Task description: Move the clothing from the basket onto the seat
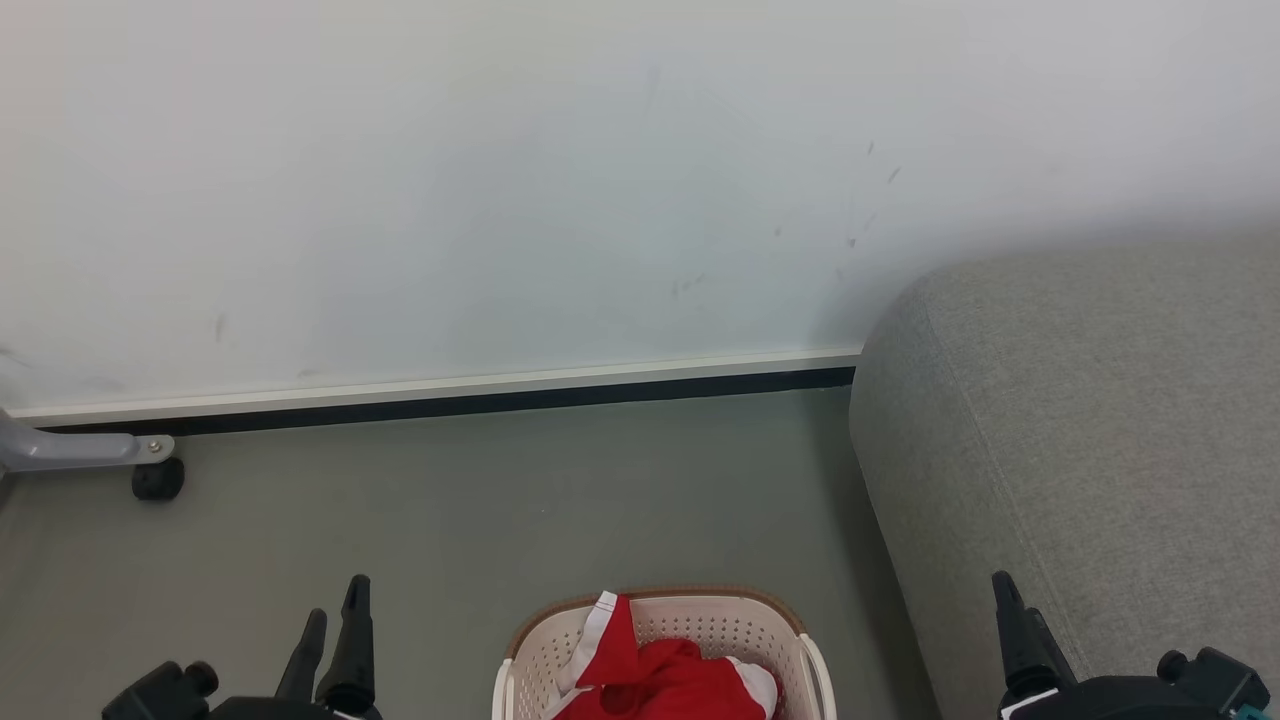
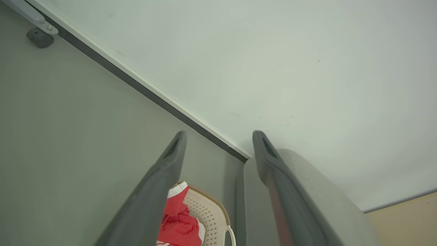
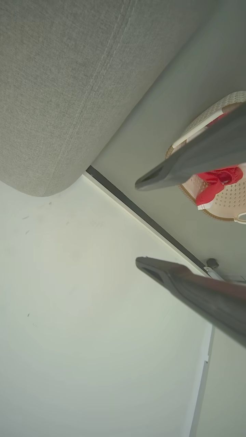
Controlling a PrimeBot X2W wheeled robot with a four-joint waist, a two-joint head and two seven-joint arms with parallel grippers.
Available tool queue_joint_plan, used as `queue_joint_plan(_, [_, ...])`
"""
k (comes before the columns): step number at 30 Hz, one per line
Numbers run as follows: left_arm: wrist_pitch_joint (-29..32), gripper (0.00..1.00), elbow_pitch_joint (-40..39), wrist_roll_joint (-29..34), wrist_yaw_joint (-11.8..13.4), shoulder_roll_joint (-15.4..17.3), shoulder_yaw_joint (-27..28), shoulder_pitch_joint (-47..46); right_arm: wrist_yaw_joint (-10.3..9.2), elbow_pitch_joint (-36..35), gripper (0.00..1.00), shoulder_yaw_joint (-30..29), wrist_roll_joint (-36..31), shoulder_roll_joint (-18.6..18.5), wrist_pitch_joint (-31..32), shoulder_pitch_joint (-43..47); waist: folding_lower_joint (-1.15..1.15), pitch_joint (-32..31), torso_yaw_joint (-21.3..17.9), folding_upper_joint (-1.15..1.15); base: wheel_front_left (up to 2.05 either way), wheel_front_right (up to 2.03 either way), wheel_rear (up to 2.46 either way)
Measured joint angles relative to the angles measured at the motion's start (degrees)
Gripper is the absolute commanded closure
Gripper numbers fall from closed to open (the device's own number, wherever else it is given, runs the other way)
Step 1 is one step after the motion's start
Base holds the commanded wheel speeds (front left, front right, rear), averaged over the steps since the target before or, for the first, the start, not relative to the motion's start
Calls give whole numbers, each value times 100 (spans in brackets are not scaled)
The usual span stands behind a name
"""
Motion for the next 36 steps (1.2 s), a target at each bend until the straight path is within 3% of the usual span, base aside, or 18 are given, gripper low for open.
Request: queue_joint_plan(36, [-664,0,-242,2929,458,132,-223,460,-407,3,0,1040,-2447,-249,-662,-1,0,-135,-78,0,0,0,0])
